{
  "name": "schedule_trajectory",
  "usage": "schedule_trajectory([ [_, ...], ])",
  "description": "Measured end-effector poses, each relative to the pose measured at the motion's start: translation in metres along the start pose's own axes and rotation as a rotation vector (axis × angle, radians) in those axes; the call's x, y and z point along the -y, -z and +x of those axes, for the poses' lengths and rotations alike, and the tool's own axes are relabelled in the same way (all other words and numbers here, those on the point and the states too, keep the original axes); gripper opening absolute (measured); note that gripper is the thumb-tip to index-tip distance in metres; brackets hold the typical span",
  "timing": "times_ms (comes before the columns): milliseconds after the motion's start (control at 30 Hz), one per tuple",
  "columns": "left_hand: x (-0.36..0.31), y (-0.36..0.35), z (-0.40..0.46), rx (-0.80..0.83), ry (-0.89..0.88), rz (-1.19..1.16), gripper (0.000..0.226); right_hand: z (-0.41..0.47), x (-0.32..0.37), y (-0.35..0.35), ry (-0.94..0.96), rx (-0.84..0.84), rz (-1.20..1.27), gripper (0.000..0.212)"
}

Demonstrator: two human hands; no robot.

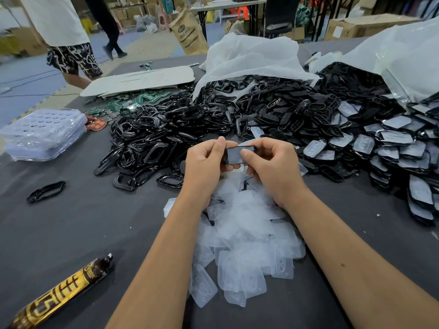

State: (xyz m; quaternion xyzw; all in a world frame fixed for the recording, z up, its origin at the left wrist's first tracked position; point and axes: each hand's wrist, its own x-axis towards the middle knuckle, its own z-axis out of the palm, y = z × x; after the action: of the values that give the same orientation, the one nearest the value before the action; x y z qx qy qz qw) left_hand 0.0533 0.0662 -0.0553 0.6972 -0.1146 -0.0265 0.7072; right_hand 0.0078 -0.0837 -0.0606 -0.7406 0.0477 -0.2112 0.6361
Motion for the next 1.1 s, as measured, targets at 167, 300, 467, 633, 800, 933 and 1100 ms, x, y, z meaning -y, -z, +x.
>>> schedule_trajectory([
  [167, 0.0008, 0.0005, -0.0015, 0.047, -0.043, -0.012, 0.008, 0.0001, -0.0002, 0.0006, -0.005, -0.005, 0.012, 0.004],
  [300, 0.0019, -0.0002, -0.0009, 0.034, -0.07, 0.038, 0.017, 0.0009, -0.0018, 0.0, -0.004, 0.0, 0.01, 0.009],
  [467, 0.0011, -0.0014, -0.0006, 0.009, -0.031, 0.013, 0.019, 0.0015, -0.0013, 0.0002, -0.018, 0.037, -0.015, 0.019],
  [633, -0.0002, -0.0016, -0.0009, 0.023, -0.009, -0.011, 0.021, 0.0012, -0.0012, -0.0011, -0.061, 0.047, 0.043, 0.023],
  [800, -0.0026, 0.0001, -0.0019, 0.045, 0.051, -0.078, 0.023, 0.0004, -0.0025, -0.0027, -0.039, -0.001, 0.038, 0.02],
  [933, -0.004, 0.0004, -0.0012, 0.04, 0.113, -0.14, 0.02, 0.0004, -0.0021, -0.0015, 0.0, -0.008, 0.041, 0.021],
  [1100, -0.0048, 0.0015, -0.0026, 0.0, 0.106, -0.167, 0.022, -0.004, 0.0038, 0.0006, 0.109, 0.065, 0.059, 0.016],
])
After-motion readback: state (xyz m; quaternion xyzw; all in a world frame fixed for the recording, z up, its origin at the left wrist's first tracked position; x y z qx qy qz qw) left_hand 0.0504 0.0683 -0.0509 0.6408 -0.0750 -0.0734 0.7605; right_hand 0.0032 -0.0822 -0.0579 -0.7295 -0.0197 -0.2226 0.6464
